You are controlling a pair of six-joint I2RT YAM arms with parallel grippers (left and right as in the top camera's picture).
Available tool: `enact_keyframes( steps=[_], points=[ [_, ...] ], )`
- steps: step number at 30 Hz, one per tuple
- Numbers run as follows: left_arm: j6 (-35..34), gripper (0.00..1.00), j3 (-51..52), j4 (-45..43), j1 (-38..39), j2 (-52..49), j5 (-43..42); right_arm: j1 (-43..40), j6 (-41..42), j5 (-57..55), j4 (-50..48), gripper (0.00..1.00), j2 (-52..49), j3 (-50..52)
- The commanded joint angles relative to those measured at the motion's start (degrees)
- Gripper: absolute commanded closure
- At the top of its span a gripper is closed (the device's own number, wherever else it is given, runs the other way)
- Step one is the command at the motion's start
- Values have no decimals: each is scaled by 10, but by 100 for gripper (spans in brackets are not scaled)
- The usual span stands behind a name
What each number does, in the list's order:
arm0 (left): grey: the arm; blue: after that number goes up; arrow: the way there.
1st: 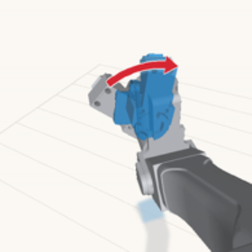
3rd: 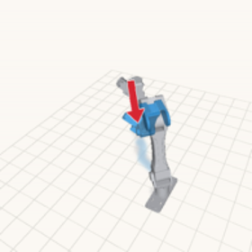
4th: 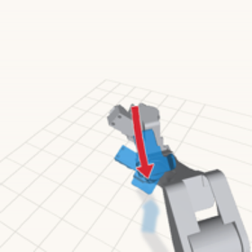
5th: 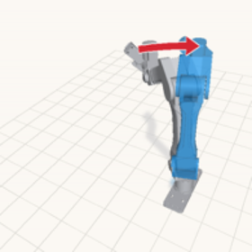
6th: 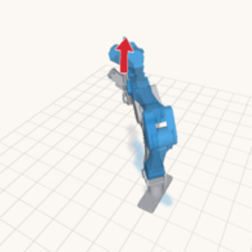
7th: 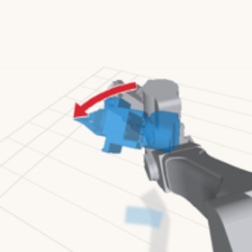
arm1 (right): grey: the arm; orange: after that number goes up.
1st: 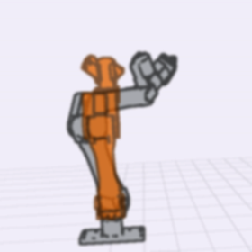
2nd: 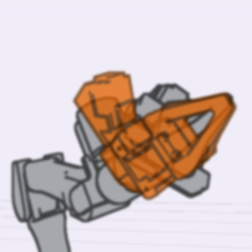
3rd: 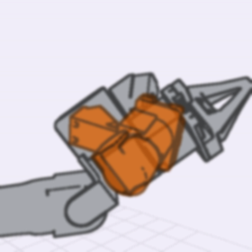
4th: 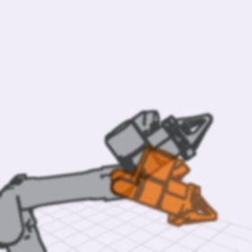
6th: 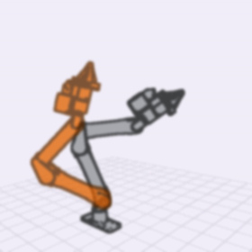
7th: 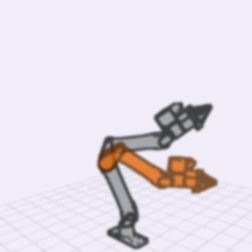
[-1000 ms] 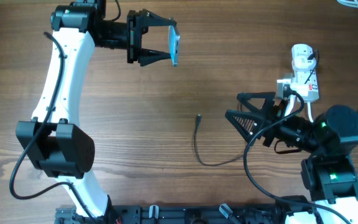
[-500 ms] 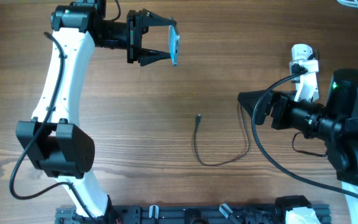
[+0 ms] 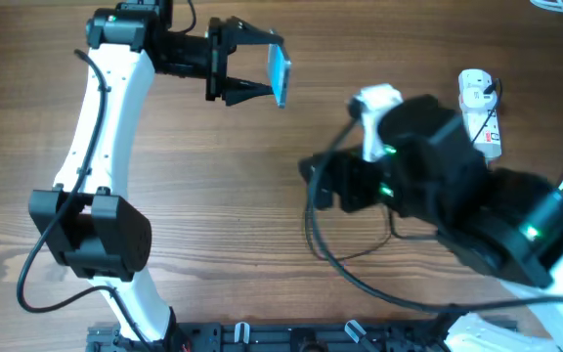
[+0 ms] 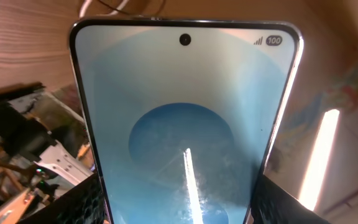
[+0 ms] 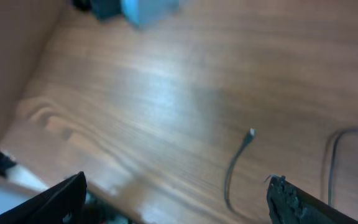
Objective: Plug charger to phone and switch on socket
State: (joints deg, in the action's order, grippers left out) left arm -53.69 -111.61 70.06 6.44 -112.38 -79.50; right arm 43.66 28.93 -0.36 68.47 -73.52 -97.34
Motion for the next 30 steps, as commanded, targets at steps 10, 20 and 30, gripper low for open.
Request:
enact_keyframes(
  steps=[10,20,30],
  points=[
    [7,38,-12,-4,56,18,64,33,73,-168,-91,9,-98,-73],
    [5,38,-12,-4,68,18,17,30,133,-208,-84,11,-152,-72],
    [7,37,-12,-4,69,18,11,5,147,-208,-85,35,-154,-72]
  ],
)
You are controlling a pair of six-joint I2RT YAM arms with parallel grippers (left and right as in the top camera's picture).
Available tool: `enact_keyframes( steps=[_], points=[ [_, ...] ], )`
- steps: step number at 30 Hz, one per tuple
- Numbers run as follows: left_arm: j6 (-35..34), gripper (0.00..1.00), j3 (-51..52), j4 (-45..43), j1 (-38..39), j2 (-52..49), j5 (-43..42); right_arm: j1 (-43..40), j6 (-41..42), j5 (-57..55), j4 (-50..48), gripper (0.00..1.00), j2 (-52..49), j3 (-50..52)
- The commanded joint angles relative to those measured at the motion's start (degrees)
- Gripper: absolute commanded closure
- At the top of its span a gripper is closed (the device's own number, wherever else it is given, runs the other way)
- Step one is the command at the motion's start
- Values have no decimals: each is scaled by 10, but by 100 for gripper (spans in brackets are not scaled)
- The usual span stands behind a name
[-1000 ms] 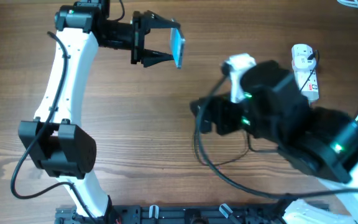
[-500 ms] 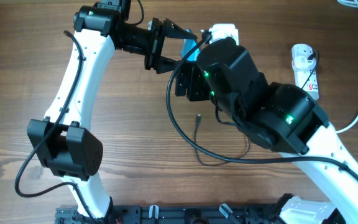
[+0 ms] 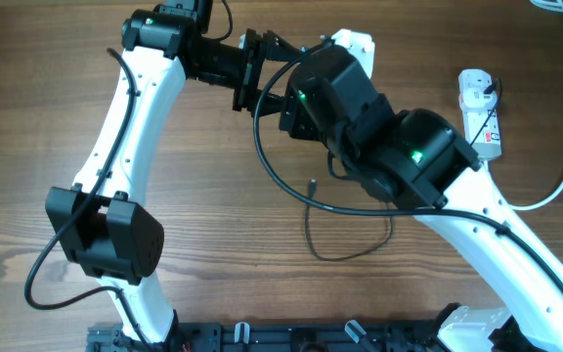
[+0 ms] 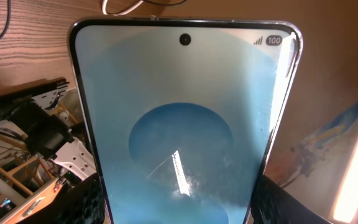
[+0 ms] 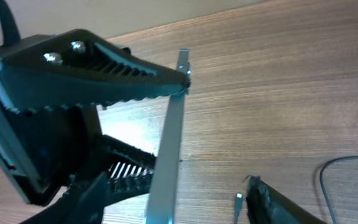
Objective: Plug charger to phone and switch on socket
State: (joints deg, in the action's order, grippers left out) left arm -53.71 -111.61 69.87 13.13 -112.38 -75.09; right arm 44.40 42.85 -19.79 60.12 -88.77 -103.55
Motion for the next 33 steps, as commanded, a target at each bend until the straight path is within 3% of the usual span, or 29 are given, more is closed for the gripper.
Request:
enact_keyframes(
  steps=[1,5,11,16,19,33],
  points=[
    [8,38,-12,-2,2,18,-33,-2,8,-14,-3,37,-2,-10],
    [7,37,-12,-2,2,18,-33,-2,8,-7,-12,39,-2,-10],
    [7,37,-12,-2,2,18,-39,-2,9,-7,-16,53,-2,-10],
    [7,37,-12,-2,3,18,-40,-2,9,-7,-16,57,-2,-10],
    [7,37,-12,-2,3,18,-39,-2,9,-7,-16,64,-2,-10],
    [5,37,-12,-2,3,18,-26,-2,26,-7,-9,75,-2,-10]
  ],
)
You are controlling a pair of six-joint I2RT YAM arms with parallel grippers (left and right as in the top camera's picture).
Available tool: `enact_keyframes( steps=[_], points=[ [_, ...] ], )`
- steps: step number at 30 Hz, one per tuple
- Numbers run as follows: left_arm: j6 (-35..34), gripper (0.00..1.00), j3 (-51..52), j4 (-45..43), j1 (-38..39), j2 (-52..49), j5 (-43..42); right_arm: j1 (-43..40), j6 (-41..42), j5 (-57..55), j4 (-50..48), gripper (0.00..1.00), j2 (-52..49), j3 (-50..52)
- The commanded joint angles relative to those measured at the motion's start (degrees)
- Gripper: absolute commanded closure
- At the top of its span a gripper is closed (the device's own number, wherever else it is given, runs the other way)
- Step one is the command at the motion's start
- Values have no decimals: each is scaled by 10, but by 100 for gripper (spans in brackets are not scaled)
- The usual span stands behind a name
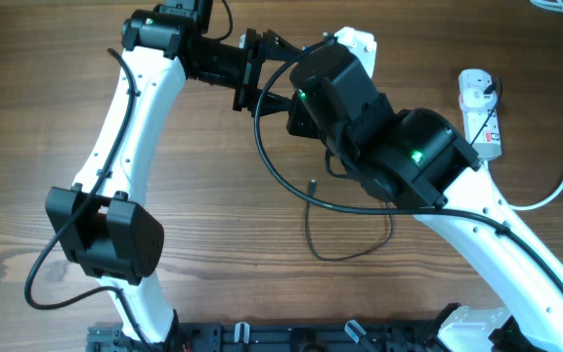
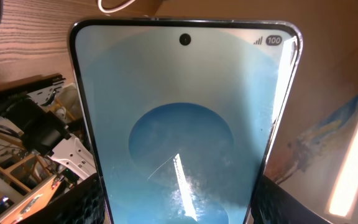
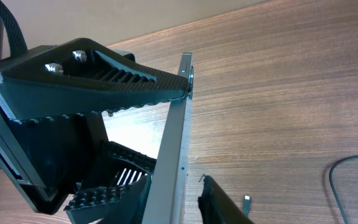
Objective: Plug charger to phone and switch on socket
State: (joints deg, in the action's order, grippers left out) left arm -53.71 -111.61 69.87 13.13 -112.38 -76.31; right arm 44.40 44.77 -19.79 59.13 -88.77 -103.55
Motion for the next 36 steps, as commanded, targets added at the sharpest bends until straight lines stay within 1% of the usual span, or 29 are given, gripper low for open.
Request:
enact_keyframes(
  steps=[1,5,9,16,20,22,24,25,26,27,30,33,36],
  points=[
    [5,37,-12,-2,3,18,-14,-2,7,-7,1,76,-2,-10],
    [5,37,-12,-2,3,18,-14,-2,7,-7,0,80,-2,-10],
    [5,37,-12,-2,3,18,-14,-2,7,-7,0,81,-2,-10],
    [5,36,-12,-2,3,18,-14,-2,9,-7,0,91,-2,-10],
    [5,33,-12,-2,3,18,-14,-2,20,-7,0,96,-2,-10],
    [5,30,-12,-2,3,18,-14,-2,28,-7,-2,96,-2,-10],
    [5,27,-12,-2,3,18,-14,-2,44,-8,-4,96,-2,-10],
    [5,24,-12,-2,3,18,-14,-2,50,-8,-5,96,-2,-10],
    [5,14,-12,-2,3,18,-14,-2,54,-7,-7,96,-2,-10],
    [5,0,-12,-2,3,18,-14,-2,57,-8,-10,96,-2,-10],
    [5,0,-12,-2,3,18,-14,-2,119,-24,-10,96,0,-10],
    [5,0,-12,-2,3,18,-12,-2,232,-48,-11,96,5,-10],
    [5,0,-12,-2,3,18,-10,-2,295,-48,-15,96,9,-10]
  ],
)
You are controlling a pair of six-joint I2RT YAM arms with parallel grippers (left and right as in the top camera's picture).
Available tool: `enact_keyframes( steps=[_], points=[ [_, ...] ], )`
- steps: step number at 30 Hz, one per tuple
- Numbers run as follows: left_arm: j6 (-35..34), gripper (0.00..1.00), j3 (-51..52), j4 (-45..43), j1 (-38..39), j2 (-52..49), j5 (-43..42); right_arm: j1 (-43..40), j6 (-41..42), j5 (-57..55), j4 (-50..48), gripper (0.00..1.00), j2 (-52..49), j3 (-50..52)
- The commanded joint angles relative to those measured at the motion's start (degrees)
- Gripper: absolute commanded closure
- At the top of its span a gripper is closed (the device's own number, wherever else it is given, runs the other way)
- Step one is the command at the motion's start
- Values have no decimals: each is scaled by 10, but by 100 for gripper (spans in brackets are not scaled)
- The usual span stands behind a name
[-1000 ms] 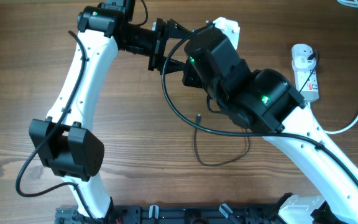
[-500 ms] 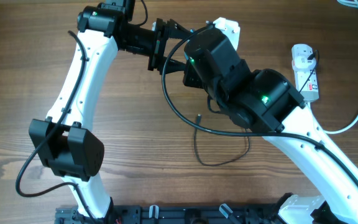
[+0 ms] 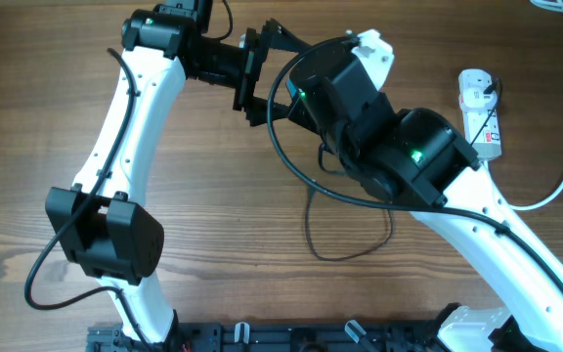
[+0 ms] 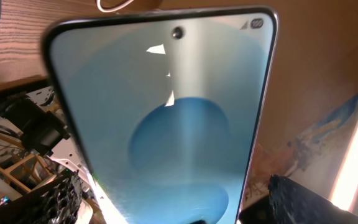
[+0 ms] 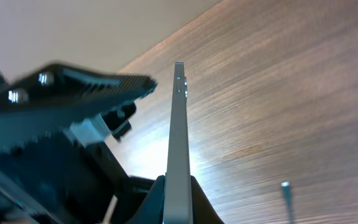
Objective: Plug charger to phone and switch on socket
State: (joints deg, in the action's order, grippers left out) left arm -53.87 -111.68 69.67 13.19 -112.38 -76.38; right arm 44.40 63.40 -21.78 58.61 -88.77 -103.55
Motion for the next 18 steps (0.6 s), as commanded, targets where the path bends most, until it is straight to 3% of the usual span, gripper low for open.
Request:
enact_keyframes(
  steps=[1,3,7,9,14,18],
  points=[
    [7,0,-12,0,2,18,-9,-2,121,-31,-10,96,9,-10],
    [6,3,-12,0,2,18,-9,-2,149,-41,-10,96,9,-10],
    [-34,31,-12,0,2,18,-16,-2,322,-39,0,96,9,-10],
    [-47,37,-12,0,2,18,-16,-2,376,-39,11,95,9,-10],
    [-51,56,-12,0,2,18,-16,-2,419,-39,14,95,9,-10],
    [-51,61,-12,0,2,18,-16,-2,457,-39,14,96,9,-10]
  ],
)
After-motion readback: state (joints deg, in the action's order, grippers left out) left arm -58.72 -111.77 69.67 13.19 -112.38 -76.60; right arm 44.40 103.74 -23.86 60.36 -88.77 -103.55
